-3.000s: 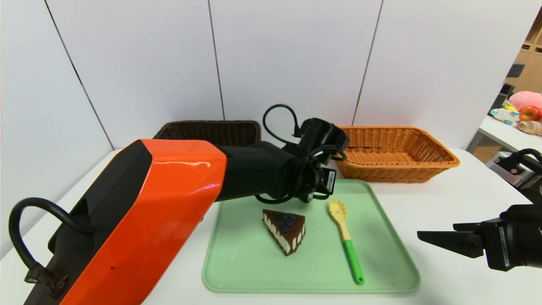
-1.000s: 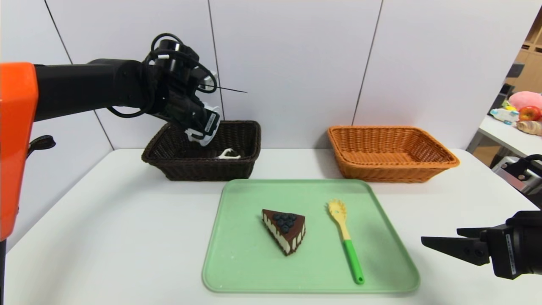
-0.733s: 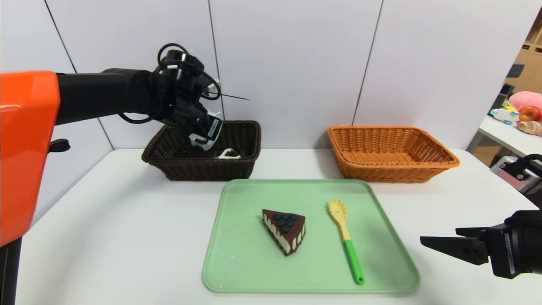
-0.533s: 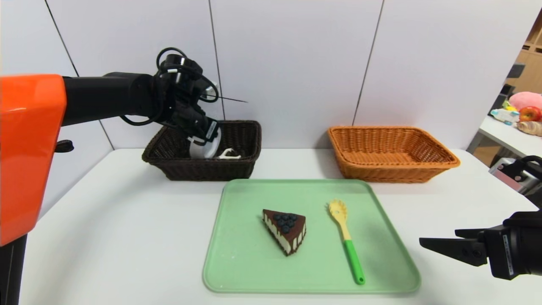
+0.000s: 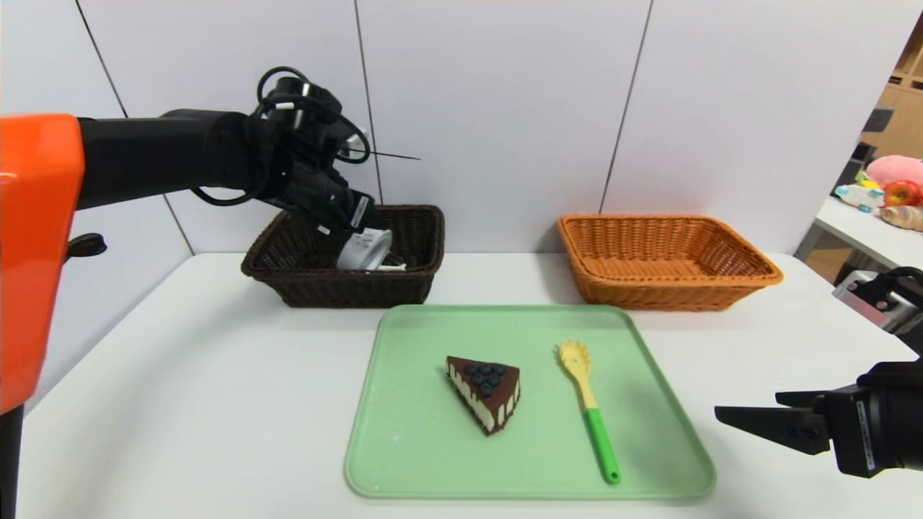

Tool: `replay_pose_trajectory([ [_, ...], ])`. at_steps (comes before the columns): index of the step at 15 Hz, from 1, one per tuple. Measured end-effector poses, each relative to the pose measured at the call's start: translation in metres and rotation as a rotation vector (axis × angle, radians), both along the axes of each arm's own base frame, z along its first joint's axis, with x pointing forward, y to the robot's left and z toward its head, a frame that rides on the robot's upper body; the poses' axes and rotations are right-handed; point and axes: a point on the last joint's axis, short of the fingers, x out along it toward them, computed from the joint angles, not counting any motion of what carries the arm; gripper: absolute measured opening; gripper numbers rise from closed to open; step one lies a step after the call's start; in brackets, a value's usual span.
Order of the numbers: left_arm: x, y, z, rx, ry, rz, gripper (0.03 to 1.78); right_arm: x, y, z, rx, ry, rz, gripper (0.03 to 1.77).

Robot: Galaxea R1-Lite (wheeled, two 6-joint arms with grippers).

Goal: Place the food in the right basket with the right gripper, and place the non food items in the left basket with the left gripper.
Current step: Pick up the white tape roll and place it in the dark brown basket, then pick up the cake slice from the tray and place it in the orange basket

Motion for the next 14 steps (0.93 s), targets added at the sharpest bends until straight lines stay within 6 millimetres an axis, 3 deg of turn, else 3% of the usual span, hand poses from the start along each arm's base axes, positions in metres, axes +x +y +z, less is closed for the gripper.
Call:
replay_pose_trajectory([
  [7,-0.056,-0.016,0.037,-0.124,0.056,0.14,1.57,-0.002,-0.001,-0.001,-0.006,0.001,-0.007,1.71],
  [14,-0.121,-0.087,0.034,-0.184,0.104,0.123,1.65,-0.001,-0.001,-0.003,0.004,-0.027,-0.011,1.71],
])
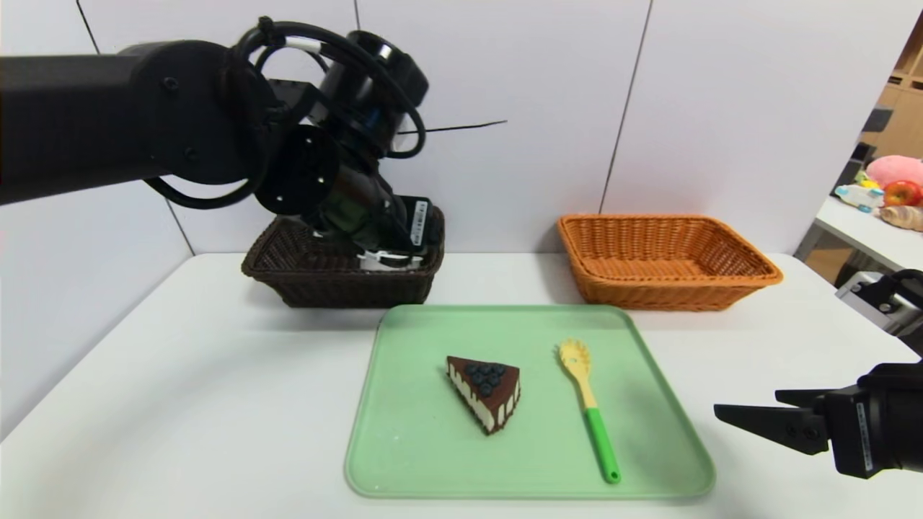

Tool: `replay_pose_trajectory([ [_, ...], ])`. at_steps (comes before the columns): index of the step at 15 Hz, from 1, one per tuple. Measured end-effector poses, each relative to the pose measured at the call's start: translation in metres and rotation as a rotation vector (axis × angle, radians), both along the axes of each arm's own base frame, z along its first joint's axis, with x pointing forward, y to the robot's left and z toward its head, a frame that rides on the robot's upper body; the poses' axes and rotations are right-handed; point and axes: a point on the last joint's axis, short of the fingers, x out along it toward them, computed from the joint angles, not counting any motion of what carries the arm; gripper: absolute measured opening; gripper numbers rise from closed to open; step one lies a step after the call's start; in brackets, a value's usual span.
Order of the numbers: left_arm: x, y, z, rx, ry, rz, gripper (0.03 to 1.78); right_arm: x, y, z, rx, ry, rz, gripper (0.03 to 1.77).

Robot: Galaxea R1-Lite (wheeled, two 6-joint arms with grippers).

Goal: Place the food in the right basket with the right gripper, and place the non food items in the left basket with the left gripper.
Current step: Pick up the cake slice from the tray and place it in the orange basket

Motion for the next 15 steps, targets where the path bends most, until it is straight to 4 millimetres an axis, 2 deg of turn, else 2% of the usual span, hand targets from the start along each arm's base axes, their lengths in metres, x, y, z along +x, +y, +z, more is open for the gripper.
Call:
replay_pose_trajectory([
  [4,-0.028,-0.048,-0.024,-0.013,0.049,-0.021,1.67,0.0,0.0,-0.001,0.017,0.011,-0.014,1.71],
  [7,-0.039,-0.064,-0.034,0.01,0.069,-0.053,1.67,0.001,0.0,0.001,0.019,0.002,-0.012,1.71],
  [11,-0.051,-0.057,-0.032,0.055,0.109,-0.061,1.69,0.011,0.009,0.008,0.033,-0.062,0.029,1.71],
  [15,-0.058,-0.04,-0.018,0.089,0.102,-0.075,1.69,0.031,0.041,0.014,0.038,-0.066,0.167,1.71],
])
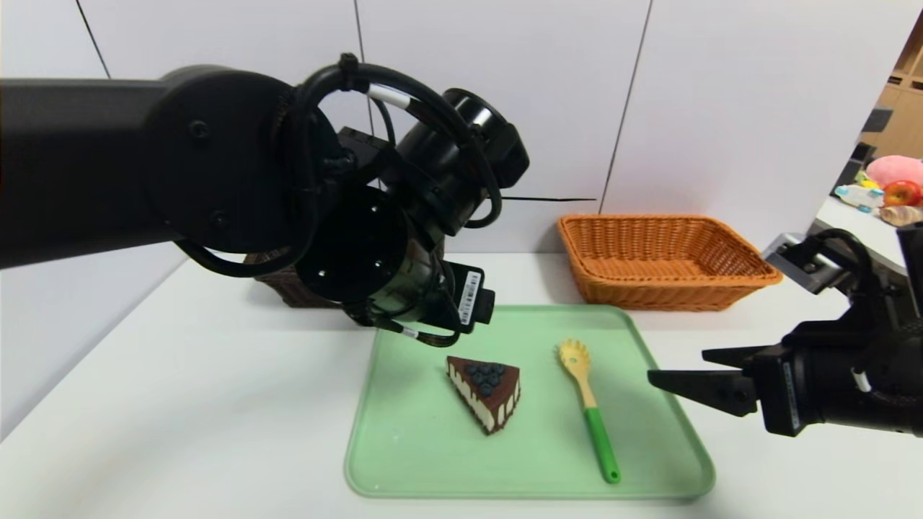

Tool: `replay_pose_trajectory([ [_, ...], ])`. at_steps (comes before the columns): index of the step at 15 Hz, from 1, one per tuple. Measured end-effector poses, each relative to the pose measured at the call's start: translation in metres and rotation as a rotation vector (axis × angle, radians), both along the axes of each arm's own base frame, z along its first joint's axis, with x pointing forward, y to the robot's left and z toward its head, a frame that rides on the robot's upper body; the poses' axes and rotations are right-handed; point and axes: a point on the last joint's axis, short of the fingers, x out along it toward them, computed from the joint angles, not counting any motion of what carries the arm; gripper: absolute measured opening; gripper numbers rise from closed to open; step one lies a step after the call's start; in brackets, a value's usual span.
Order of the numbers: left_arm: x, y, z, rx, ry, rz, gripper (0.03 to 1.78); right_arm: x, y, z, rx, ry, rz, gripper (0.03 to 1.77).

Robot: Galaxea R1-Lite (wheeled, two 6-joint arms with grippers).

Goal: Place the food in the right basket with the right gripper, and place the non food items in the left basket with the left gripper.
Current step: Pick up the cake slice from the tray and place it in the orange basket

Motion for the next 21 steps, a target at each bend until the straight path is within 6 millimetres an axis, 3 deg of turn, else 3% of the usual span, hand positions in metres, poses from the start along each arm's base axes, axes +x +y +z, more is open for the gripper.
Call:
replay_pose_trajectory([
  [6,-0.009,0.022,0.015,0.042,-0.005,-0.027,1.69,0.039,0.058,-0.006,-0.012,0.005,0.148,1.71],
  [12,-0.013,0.025,0.016,0.045,0.0,-0.026,1.69,0.071,0.114,-0.022,-0.072,0.012,0.198,1.71],
  [17,-0.013,0.025,0.016,0.045,0.0,-0.026,1.69,0.086,0.148,-0.041,-0.126,0.022,0.213,1.71],
  [21,-0.013,0.025,0.016,0.044,-0.002,-0.026,1.69,0.087,0.164,-0.059,-0.161,0.054,0.246,1.71],
])
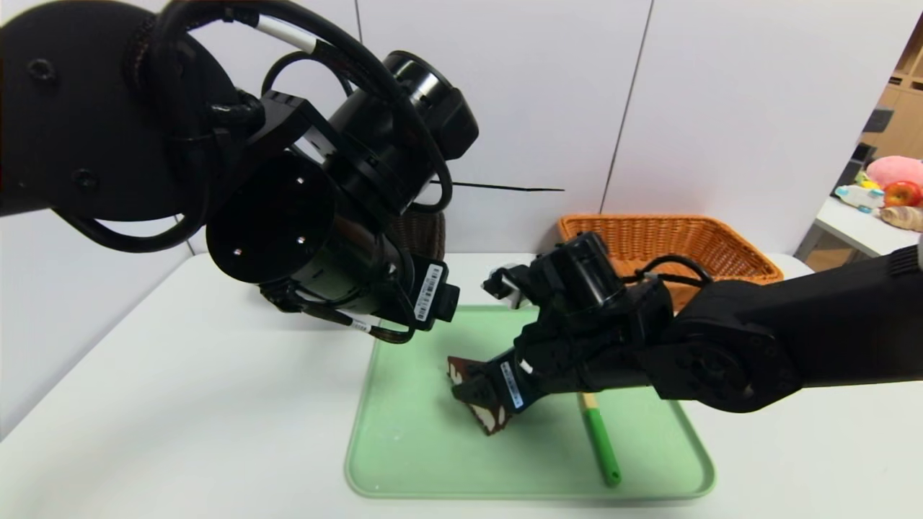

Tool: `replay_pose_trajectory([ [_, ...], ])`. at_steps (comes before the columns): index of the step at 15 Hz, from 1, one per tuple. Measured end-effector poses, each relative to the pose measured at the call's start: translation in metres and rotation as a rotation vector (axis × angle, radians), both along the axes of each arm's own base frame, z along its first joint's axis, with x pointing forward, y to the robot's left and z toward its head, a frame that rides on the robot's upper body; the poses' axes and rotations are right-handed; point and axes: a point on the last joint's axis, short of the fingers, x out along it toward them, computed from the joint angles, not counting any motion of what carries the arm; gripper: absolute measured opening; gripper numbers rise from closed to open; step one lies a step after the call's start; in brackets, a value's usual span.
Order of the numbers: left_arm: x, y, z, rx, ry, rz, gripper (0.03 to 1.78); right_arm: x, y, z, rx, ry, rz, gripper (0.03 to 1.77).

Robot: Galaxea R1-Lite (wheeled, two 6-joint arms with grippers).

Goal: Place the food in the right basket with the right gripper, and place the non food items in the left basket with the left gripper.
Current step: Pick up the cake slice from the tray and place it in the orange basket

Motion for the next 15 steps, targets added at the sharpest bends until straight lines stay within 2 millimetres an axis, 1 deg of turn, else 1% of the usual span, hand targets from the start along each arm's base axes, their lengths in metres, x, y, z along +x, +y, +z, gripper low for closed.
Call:
replay_pose_trajectory([
  [5,0.0,0.0,0.001,-0.003,-0.002,0.001,1.69,0.0,0.007,-0.014,-0.04,0.016,0.007,1.71],
  [6,0.0,0.0,0.001,-0.003,-0.002,0.001,1.69,0.0,0.008,-0.015,-0.046,0.017,0.012,1.59],
  [9,0.001,0.0,0.001,-0.005,-0.004,0.001,1.69,0.0,0.007,-0.017,-0.064,0.006,-0.008,1.11],
  [10,0.001,0.0,0.001,-0.006,-0.005,0.001,1.69,0.0,0.007,-0.017,-0.069,0.001,-0.016,1.0],
  [13,0.001,0.0,0.002,-0.01,-0.007,0.002,1.69,-0.001,0.006,-0.014,-0.064,-0.002,-0.025,0.8],
  [15,0.001,0.0,0.002,-0.01,-0.006,0.003,1.69,0.001,-0.001,-0.006,-0.042,-0.013,-0.048,0.8],
])
